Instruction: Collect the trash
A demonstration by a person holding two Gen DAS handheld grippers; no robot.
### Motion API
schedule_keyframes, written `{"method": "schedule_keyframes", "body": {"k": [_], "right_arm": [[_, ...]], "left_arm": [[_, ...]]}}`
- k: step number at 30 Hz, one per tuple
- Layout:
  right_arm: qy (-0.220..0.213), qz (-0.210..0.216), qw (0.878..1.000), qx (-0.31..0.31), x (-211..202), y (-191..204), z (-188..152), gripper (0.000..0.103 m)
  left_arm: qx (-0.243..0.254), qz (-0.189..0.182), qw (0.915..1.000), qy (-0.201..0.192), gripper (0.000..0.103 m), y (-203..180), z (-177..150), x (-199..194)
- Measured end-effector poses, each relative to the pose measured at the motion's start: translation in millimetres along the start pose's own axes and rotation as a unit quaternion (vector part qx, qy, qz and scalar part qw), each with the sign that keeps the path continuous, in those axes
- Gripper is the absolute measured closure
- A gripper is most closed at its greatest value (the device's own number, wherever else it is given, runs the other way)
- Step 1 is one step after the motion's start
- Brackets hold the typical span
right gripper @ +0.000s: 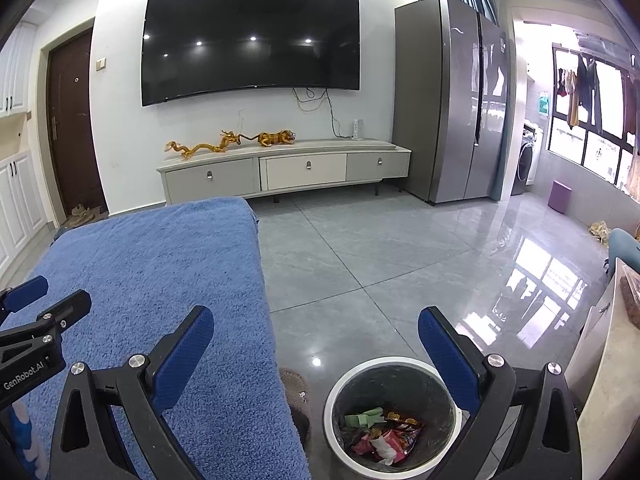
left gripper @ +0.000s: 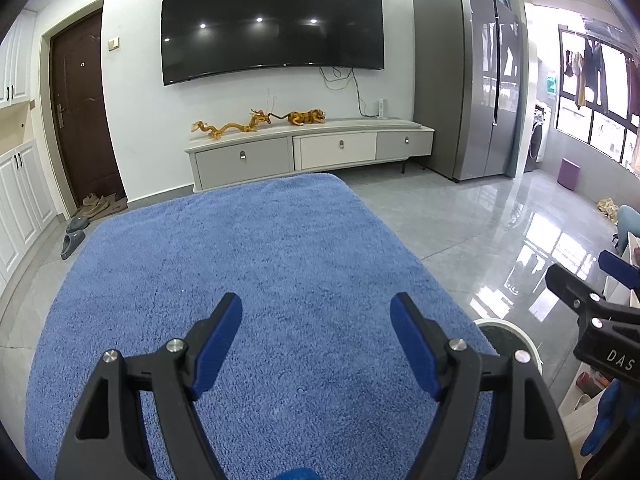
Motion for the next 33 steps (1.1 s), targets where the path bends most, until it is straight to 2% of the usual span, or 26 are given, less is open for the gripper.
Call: {"method": "schedule_keyframes", "body": {"k": [33], "right_arm": [[0.005, 0.008, 1.000, 0.013, 9.9, -7.0, -5.4, 0.000]], "left_arm": [[0.017, -0.001, 0.9998, 0.013, 0.027, 1.0, -13.1, 14.4]]}}
Point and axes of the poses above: each gripper's, at about its wrist camera, not at the fingertips, and x roughly the way its jaws point, y to its left, z to its top, the point moved 6 cm from there along x, roughly the way its jaws point, and after that the axes turned 4 degrees about z, right-handed, at the moved point
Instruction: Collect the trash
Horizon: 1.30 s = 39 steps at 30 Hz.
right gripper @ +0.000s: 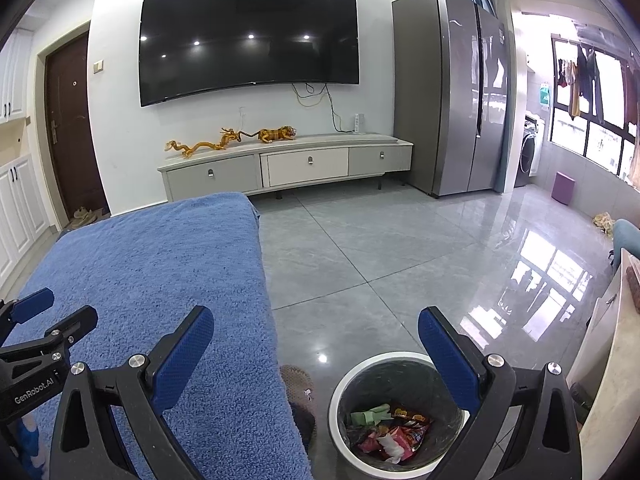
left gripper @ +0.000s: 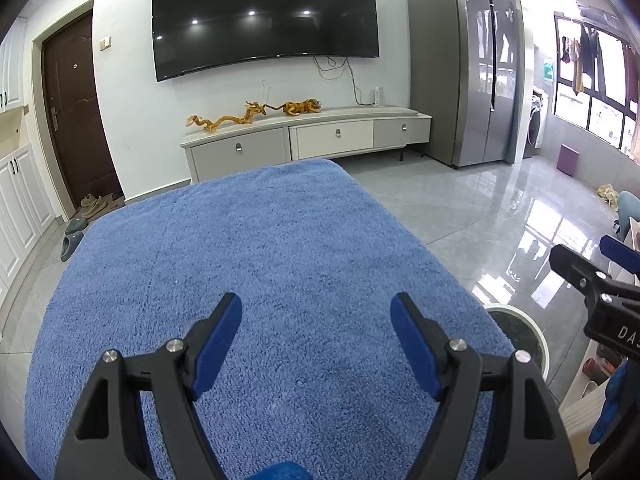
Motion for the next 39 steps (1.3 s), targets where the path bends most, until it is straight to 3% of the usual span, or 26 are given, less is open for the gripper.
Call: {"method": "schedule_keyframes", "body": {"k": [18, 39], "right_arm": [[-0.007, -0.002, 1.000, 0.004, -6.3, -4.6, 2.5, 0.000], [-0.049, -0.004, 0.999, 0.001, -52.0, 5.1, 12.2, 0.000]], "left_arm": [[-0.001, 0.004, 0.9999, -0.013, 0.027, 2.6, 4.1, -7.7], [-0.007, -0.003, 0.9982, -0.060, 0.027, 6.3, 10.4, -57.7]]}}
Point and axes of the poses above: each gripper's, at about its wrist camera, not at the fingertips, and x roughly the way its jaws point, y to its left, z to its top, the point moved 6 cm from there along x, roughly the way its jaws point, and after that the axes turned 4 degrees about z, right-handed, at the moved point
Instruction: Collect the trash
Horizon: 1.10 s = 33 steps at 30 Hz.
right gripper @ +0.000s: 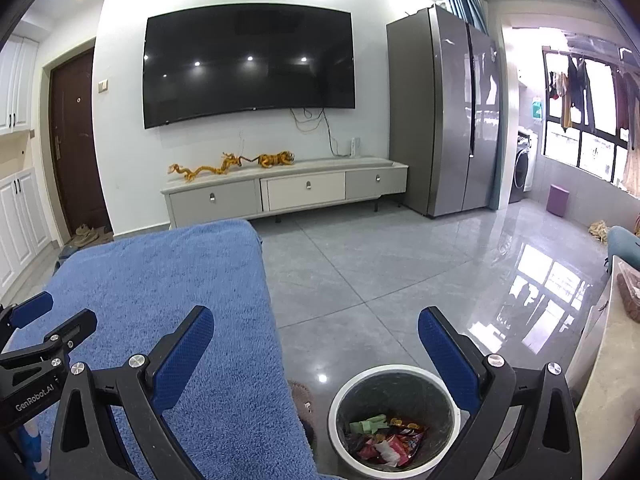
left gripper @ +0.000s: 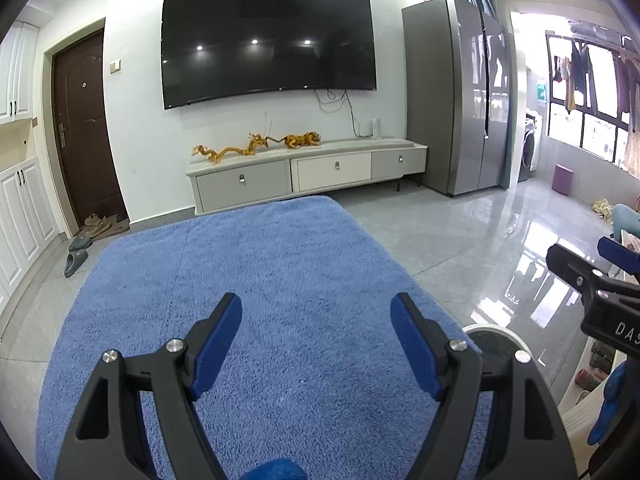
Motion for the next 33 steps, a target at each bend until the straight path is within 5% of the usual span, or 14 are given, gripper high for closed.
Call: {"method": "schedule_keyframes", "body": {"k": [14, 33], "right_arm": [[-0.017, 0.007, 1.000, -0.001, -19.2, 6.9, 3.5, 0.000], [0.032, 0.007, 0.999, 0.011, 24.8, -1.4, -16.1, 0.000]], "left_arm": [[-0.008, 0.007, 0.9998, -0.020, 0.027, 0.3, 9.2, -20.7], [0.019, 0.001, 0.9986, 0.049, 0.027, -20.3, -16.9, 32.9]]}}
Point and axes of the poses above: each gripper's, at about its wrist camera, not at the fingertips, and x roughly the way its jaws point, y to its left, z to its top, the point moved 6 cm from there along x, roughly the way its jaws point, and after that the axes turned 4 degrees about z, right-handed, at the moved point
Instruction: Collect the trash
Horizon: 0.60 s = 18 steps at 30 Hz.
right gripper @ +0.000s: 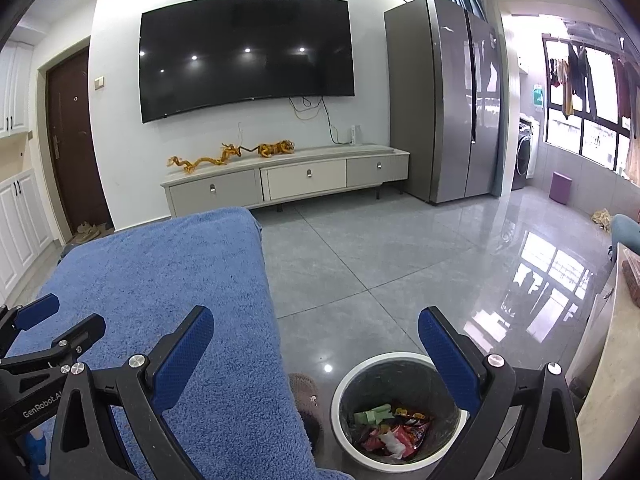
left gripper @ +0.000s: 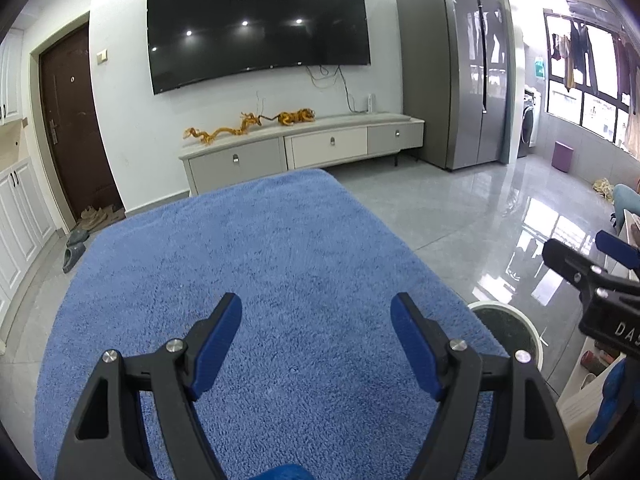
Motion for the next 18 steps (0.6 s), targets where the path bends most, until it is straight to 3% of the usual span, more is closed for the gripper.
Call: {"method": "schedule_keyframes", "body": {"k": [18], "right_arm": [[0.041, -0.002, 0.999, 0.002, 42.6, -1.0, -14.7, 0.000]], "left_arm": [[0.001, -0.016, 0.9990, 0.041, 0.027, -4.1, -13.5, 42.0]]}}
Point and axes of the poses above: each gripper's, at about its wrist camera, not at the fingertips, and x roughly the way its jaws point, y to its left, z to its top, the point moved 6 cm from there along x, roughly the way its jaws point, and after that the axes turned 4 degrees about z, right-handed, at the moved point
